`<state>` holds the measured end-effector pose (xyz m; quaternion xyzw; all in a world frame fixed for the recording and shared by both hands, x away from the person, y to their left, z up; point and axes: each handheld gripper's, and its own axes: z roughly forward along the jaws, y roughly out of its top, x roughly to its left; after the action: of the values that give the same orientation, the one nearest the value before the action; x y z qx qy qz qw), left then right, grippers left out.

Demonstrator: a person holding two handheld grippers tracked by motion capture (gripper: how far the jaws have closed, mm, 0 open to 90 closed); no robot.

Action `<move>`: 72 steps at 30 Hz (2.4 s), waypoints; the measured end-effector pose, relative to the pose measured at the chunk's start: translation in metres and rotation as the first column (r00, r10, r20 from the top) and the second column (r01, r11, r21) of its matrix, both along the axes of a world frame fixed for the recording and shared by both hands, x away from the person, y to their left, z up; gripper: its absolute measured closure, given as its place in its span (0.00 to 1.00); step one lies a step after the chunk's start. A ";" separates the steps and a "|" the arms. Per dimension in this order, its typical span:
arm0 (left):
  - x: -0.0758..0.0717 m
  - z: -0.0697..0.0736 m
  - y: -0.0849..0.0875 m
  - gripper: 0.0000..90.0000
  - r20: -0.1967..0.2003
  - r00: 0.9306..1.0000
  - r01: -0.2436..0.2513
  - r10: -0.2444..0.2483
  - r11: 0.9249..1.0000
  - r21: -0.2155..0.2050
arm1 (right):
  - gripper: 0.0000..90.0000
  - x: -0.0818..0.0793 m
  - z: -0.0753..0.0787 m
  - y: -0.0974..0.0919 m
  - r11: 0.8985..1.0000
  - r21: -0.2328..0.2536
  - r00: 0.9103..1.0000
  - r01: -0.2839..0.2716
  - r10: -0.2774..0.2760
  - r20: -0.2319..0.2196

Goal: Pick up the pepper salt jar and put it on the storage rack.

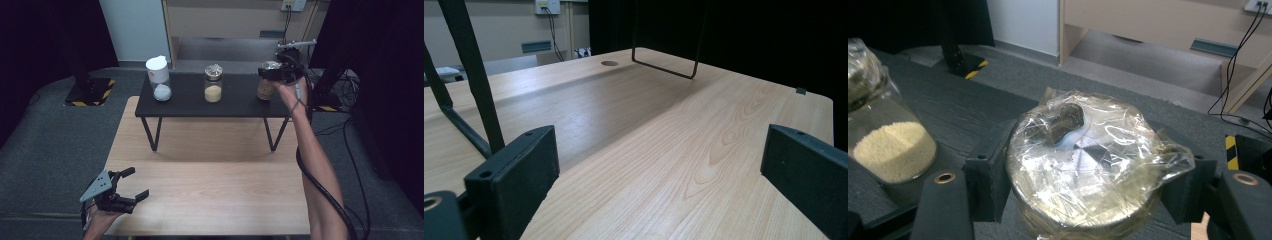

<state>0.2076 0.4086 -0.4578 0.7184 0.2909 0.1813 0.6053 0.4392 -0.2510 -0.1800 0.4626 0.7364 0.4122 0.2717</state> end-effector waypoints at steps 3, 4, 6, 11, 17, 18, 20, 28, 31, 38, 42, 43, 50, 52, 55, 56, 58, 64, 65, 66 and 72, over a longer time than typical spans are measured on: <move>0.000 0.000 0.000 0.01 -0.001 1.000 0.000 0.000 1.000 0.001 | 0.38 0.001 -0.002 0.001 1.000 -0.005 1.000 -0.001 0.001 -0.003; 0.000 0.000 0.000 0.01 -0.001 1.000 0.000 0.000 1.000 0.001 | 0.38 0.001 -0.003 0.001 1.000 -0.002 1.000 -0.002 0.002 -0.008; 0.000 0.000 0.000 0.01 -0.001 1.000 0.000 0.000 1.000 0.002 | 0.38 0.001 -0.004 0.000 1.000 -0.002 1.000 -0.006 0.006 -0.010; 0.000 0.000 0.000 0.01 -0.001 1.000 -0.001 0.001 1.000 0.002 | 0.37 0.002 -0.008 -0.001 1.000 0.004 1.000 -0.006 0.006 -0.013; 0.000 0.001 -0.001 0.01 -0.002 1.000 0.001 -0.001 1.000 0.005 | 0.37 0.003 -0.010 -0.007 1.000 0.024 1.000 -0.009 0.009 -0.018; 0.000 0.001 -0.001 0.01 -0.002 1.000 0.000 0.000 1.000 0.005 | 0.37 0.004 -0.010 -0.010 0.999 0.034 1.000 -0.010 0.011 -0.020; 0.000 0.001 -0.001 0.01 -0.002 1.000 0.000 0.000 1.000 0.006 | 0.37 0.004 -0.011 -0.011 0.999 0.037 1.000 -0.009 0.010 -0.022; 0.000 0.001 -0.001 0.01 0.000 1.000 0.001 -0.001 1.000 0.004 | 0.20 0.010 -0.015 -0.016 0.998 0.058 0.998 -0.038 0.041 -0.050; 0.000 0.001 -0.001 0.01 -0.001 1.000 0.002 -0.002 1.000 0.005 | 0.14 0.004 -0.018 -0.018 0.998 0.063 1.000 -0.023 0.023 -0.003; 0.000 0.001 -0.001 0.01 -0.002 1.000 0.003 -0.003 1.000 0.007 | 0.13 -0.011 -0.007 -0.022 0.999 0.030 0.996 -0.039 0.037 0.079; 0.000 0.001 -0.001 0.01 -0.003 1.000 0.005 -0.005 1.000 0.008 | 0.13 -0.021 0.003 -0.025 0.997 0.011 0.992 -0.070 0.069 0.106; 0.000 0.001 -0.001 0.01 -0.004 1.000 0.004 -0.004 1.000 0.007 | 0.12 -0.024 0.004 -0.027 0.997 0.012 0.990 -0.080 0.078 0.119; 0.000 0.001 -0.001 0.01 -0.004 1.000 0.003 -0.003 1.000 0.007 | 0.11 -0.045 0.013 -0.038 0.984 0.046 0.970 -0.172 0.160 0.183; 0.000 0.001 -0.001 0.01 -0.004 1.000 0.003 -0.003 1.000 0.005 | 0.10 -0.053 0.014 -0.040 0.979 0.058 0.963 -0.196 0.182 0.198; 0.001 0.001 -0.001 0.01 -0.004 1.000 0.004 -0.004 1.000 0.006 | 0.10 -0.064 0.017 -0.039 0.974 0.035 0.954 -0.222 0.210 0.215; 0.001 0.001 -0.001 0.01 -0.004 1.000 0.004 -0.004 1.000 0.005 | 0.10 -0.068 0.017 -0.039 0.972 0.031 0.950 -0.232 0.220 0.223; 0.000 0.001 -0.001 0.01 -0.003 1.000 0.004 -0.004 1.000 0.006 | 0.10 -0.076 0.019 -0.041 0.965 0.028 0.938 -0.262 0.247 0.242; 0.000 0.000 -0.001 0.01 -0.003 1.000 -0.001 0.001 1.000 -0.001 | 0.09 -0.101 0.022 -0.042 0.941 0.015 0.906 -0.338 0.321 0.276; 0.000 0.000 -0.001 0.01 -0.003 1.000 -0.001 0.001 1.000 -0.001 | 0.09 -0.106 0.021 -0.042 0.938 0.009 0.900 -0.347 0.331 0.284; 0.000 0.000 -0.001 0.01 -0.003 1.000 -0.001 0.001 1.000 -0.001 | 0.09 -0.110 0.019 -0.043 0.935 0.010 0.895 -0.355 0.337 0.293; 0.000 0.000 -0.001 0.01 -0.001 1.000 0.001 -0.001 1.000 0.000 | 0.09 -0.133 0.001 -0.047 0.905 0.017 0.862 -0.425 0.399 0.313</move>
<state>0.2075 0.4078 -0.4574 0.7186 0.2908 0.1804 0.6054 0.3066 -0.2975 -0.1788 0.2370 0.7495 0.5576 0.2667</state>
